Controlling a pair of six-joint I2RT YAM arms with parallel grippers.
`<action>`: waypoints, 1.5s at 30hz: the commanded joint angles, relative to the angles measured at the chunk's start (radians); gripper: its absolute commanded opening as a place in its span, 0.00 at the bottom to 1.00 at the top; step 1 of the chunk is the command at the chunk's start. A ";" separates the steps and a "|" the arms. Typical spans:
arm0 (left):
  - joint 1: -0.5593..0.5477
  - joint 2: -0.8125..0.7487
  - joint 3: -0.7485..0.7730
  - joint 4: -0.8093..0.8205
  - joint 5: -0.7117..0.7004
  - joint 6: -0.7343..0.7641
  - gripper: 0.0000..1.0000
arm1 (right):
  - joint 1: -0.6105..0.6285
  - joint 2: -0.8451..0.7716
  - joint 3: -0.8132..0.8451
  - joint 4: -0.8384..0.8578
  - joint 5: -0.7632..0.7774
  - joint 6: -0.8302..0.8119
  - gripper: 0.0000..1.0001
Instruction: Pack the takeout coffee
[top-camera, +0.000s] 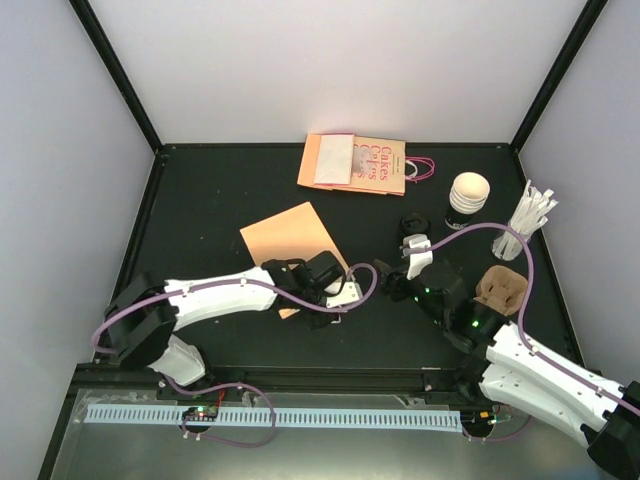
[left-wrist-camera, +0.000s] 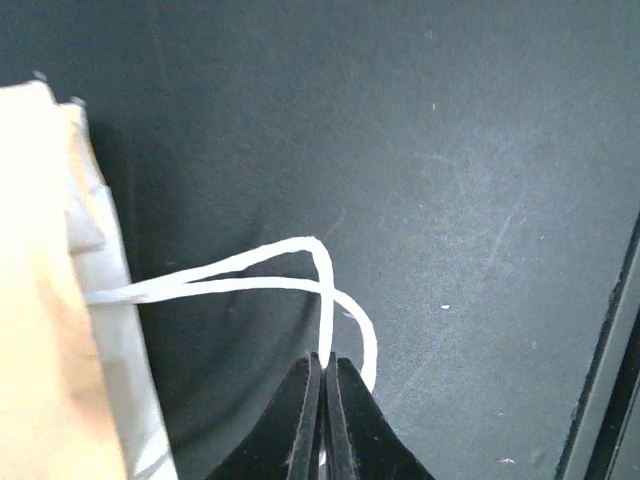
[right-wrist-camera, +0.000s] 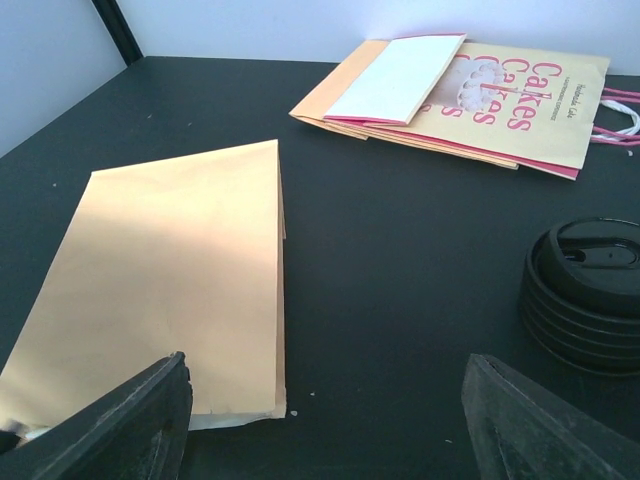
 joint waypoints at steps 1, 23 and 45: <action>-0.004 -0.125 0.058 0.030 -0.055 -0.042 0.01 | -0.005 0.012 0.009 0.012 -0.009 0.002 0.77; 0.000 -0.585 0.079 0.192 -0.309 -0.213 0.02 | -0.005 0.089 0.103 -0.053 0.081 0.034 0.88; 0.133 -0.578 0.330 0.071 -0.224 -0.556 0.02 | -0.005 0.220 0.115 -0.105 0.040 0.275 0.80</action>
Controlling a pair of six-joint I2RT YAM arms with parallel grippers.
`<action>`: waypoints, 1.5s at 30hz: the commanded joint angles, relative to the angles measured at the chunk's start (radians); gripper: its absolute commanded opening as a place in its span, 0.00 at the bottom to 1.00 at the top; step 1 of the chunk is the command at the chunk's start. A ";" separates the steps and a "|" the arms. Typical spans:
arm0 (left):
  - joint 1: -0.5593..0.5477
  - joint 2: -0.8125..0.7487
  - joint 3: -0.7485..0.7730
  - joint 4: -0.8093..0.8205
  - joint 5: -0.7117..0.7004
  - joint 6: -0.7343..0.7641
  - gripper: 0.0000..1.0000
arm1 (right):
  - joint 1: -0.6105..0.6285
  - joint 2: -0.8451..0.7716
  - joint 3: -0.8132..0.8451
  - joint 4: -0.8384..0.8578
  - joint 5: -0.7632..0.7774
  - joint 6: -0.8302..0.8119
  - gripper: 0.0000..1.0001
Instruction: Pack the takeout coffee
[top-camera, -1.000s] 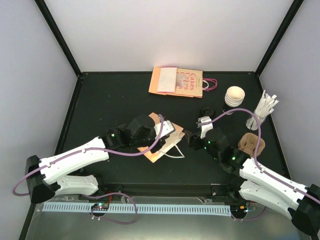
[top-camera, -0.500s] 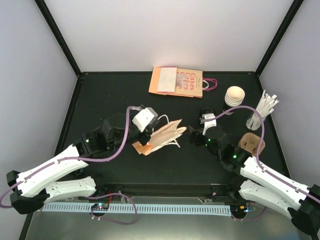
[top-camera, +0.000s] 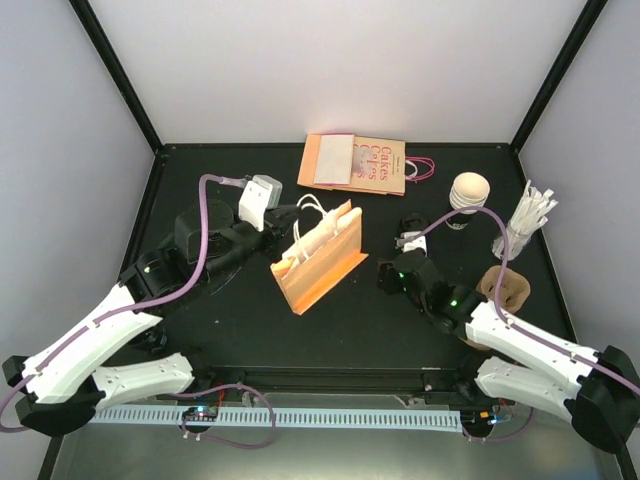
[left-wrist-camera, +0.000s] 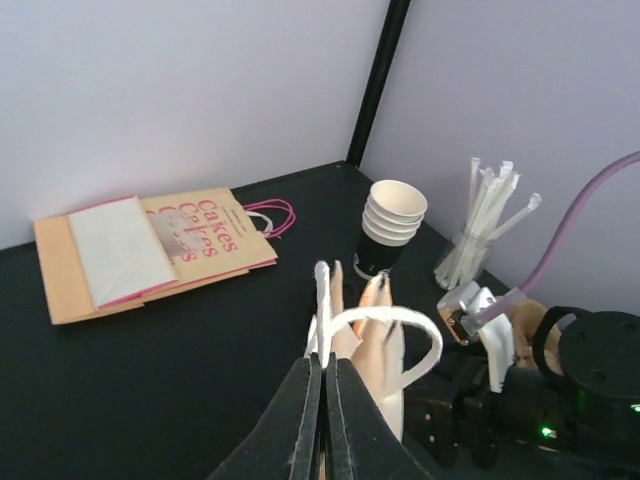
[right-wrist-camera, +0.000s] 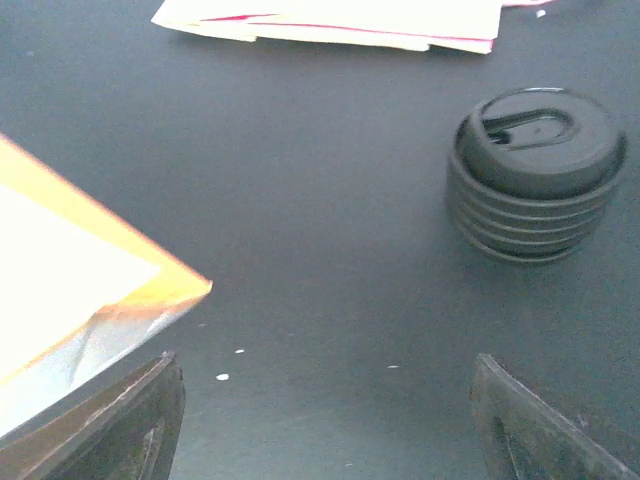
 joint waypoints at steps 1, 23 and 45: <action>0.012 0.006 0.016 0.051 0.094 -0.073 0.02 | -0.005 -0.034 -0.003 0.069 -0.161 0.115 0.80; 0.013 0.033 -0.105 0.243 0.223 -0.115 0.02 | -0.004 0.261 0.069 0.328 -0.630 0.482 0.53; 0.015 0.025 -0.117 0.251 0.225 -0.132 0.01 | -0.005 0.325 0.022 0.433 -0.769 0.465 0.41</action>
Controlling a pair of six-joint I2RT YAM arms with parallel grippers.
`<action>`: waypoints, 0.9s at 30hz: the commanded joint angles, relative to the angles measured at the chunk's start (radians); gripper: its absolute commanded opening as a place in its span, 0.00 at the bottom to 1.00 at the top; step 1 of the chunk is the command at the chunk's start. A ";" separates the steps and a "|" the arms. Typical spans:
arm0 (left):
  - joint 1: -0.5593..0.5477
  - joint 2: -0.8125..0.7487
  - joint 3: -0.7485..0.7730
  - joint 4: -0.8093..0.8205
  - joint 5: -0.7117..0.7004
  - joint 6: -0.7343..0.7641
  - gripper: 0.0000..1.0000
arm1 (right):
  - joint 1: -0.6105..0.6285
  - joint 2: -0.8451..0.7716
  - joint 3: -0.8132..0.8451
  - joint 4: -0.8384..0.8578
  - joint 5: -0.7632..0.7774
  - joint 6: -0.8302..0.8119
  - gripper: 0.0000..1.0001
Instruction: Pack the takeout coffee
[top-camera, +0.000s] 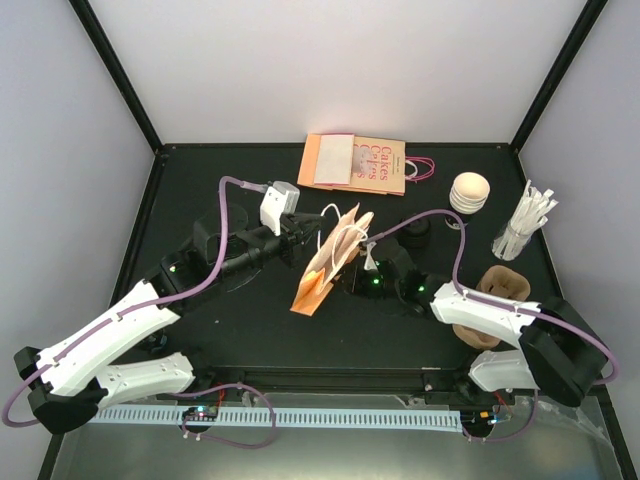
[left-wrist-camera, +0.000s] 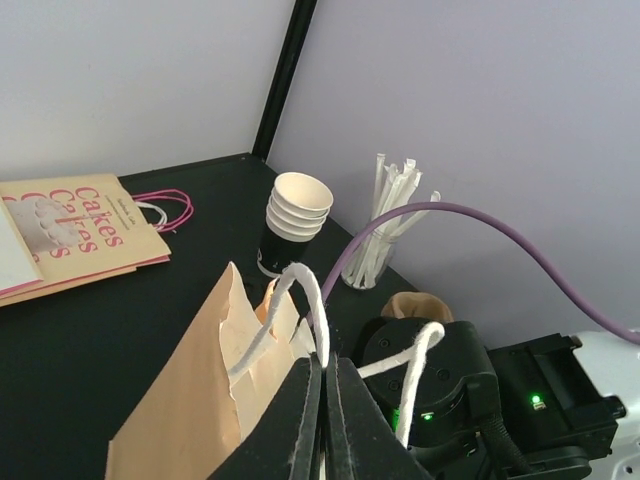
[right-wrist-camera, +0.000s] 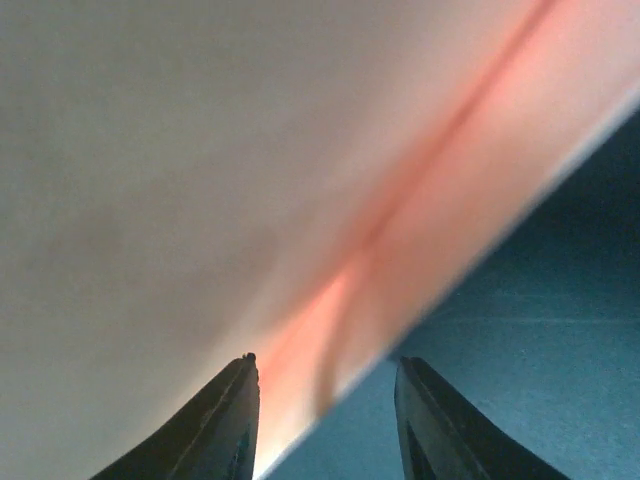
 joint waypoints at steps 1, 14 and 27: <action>0.006 -0.003 0.010 0.036 0.017 -0.022 0.02 | -0.004 0.007 -0.025 0.097 -0.060 0.006 0.41; 0.006 -0.017 0.008 0.036 0.015 -0.027 0.02 | -0.005 0.018 -0.032 0.031 0.026 0.016 0.16; 0.008 -0.023 0.011 0.029 0.005 -0.017 0.02 | -0.005 0.042 -0.033 0.073 -0.021 0.018 0.14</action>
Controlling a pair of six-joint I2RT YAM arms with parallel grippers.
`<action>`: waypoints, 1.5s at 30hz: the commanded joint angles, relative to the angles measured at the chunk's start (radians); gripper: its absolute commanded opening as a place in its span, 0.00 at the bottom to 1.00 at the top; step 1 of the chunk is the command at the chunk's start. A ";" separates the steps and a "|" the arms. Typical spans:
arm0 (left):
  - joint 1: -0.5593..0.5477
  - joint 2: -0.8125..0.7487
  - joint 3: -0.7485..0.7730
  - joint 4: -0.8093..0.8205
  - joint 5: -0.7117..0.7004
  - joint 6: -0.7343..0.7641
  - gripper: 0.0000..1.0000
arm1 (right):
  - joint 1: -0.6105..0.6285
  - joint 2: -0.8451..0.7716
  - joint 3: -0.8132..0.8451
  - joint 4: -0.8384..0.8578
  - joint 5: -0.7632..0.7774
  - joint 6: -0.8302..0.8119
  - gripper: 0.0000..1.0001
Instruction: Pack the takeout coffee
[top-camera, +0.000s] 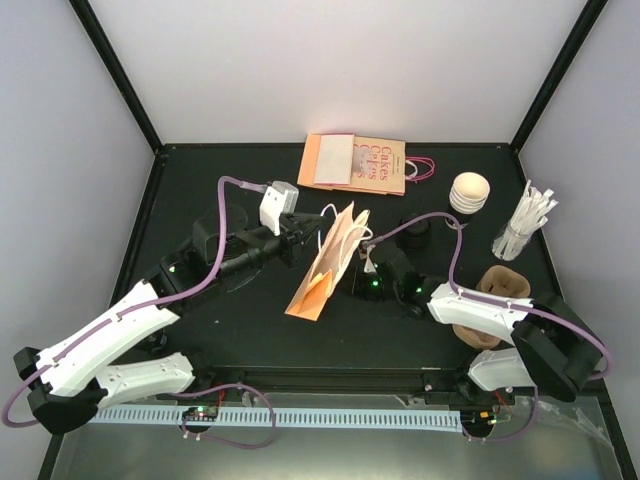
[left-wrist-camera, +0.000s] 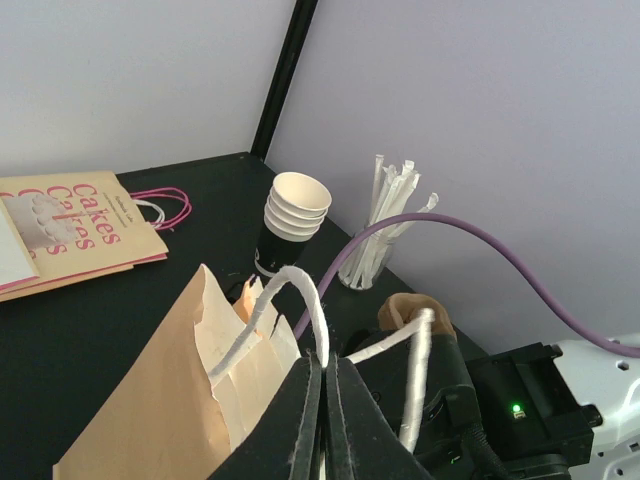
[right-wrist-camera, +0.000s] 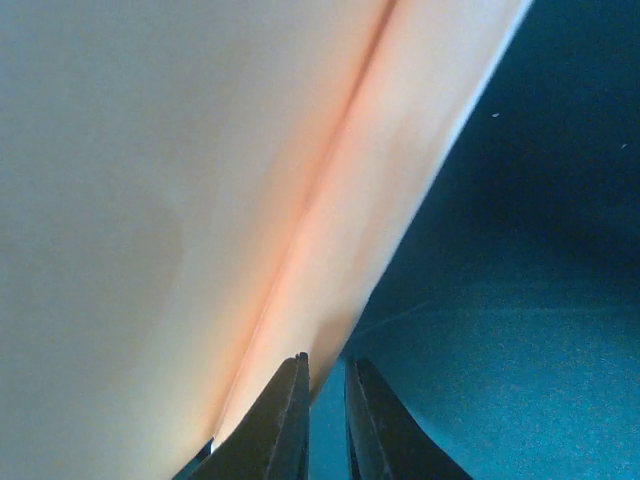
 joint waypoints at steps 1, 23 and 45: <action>0.007 -0.019 0.011 0.028 0.002 0.001 0.02 | -0.005 0.006 -0.004 0.031 -0.021 0.003 0.14; 0.028 -0.064 0.001 -0.031 -0.027 0.008 0.02 | -0.020 0.018 -0.020 0.074 -0.046 0.007 0.01; 0.647 -0.266 -0.197 -0.256 0.103 0.022 0.01 | -0.293 -0.317 -0.074 -0.354 -0.143 -0.268 0.01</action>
